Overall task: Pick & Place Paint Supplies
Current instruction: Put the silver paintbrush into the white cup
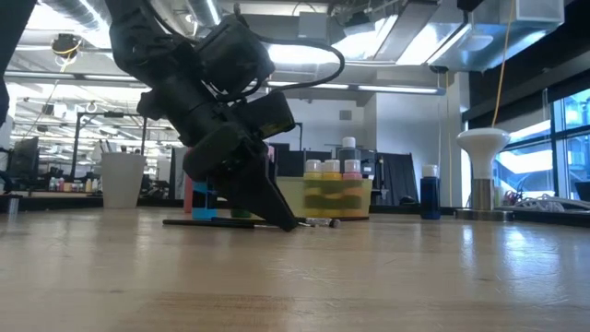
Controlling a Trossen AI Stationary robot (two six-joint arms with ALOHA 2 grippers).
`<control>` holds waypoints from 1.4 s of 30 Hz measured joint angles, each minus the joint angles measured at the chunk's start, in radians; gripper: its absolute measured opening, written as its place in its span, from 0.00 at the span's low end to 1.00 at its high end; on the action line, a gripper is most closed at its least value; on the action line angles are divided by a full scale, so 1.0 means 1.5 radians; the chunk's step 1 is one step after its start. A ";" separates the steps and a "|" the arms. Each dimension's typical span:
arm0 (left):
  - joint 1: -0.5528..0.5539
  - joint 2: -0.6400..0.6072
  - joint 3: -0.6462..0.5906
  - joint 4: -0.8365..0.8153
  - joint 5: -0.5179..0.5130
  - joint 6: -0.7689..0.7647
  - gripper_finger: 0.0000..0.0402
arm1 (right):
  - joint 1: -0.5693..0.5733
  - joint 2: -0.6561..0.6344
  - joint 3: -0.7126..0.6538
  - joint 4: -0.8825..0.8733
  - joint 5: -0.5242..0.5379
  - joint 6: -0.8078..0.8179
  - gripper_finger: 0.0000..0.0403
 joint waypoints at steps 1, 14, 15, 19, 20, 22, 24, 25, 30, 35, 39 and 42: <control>0.000 0.000 0.000 0.000 0.001 0.000 0.34 | 0.002 0.000 0.000 0.000 0.000 0.000 0.58; 0.000 -0.002 0.001 -0.014 0.003 -0.008 0.34 | 0.005 0.000 0.000 0.005 0.000 0.004 0.58; 0.001 -0.002 0.001 -0.014 0.003 -0.009 0.33 | 0.005 0.000 0.000 0.005 0.000 0.003 0.58; 0.006 -0.002 0.001 -0.015 0.005 -0.010 0.26 | 0.005 0.000 0.000 0.005 0.000 0.000 0.58; 0.007 -0.002 0.001 -0.015 0.005 -0.010 0.24 | 0.005 0.000 0.000 0.005 0.000 0.000 0.58; 0.010 -0.002 0.001 -0.015 0.008 -0.011 0.20 | 0.005 0.000 0.000 0.005 0.000 0.000 0.58; 0.010 -0.002 0.001 -0.015 0.005 -0.011 0.17 | 0.005 0.000 0.000 0.005 0.000 0.000 0.58; 0.010 -0.002 0.001 -0.015 0.005 -0.012 0.15 | 0.005 0.000 0.000 0.005 0.000 0.000 0.58; 0.010 -0.002 0.001 -0.016 0.003 -0.012 0.10 | 0.005 0.000 0.000 0.008 0.000 0.000 0.58; 0.010 -0.002 0.001 -0.018 0.003 -0.013 0.08 | 0.005 0.000 0.000 0.008 0.000 0.000 0.58; 0.009 -0.002 0.001 -0.022 0.003 -0.012 0.08 | 0.005 0.000 0.000 0.008 0.000 0.000 0.58; 0.009 -0.003 0.001 -0.024 0.015 -0.011 0.05 | 0.005 0.000 0.000 0.008 0.000 0.000 0.58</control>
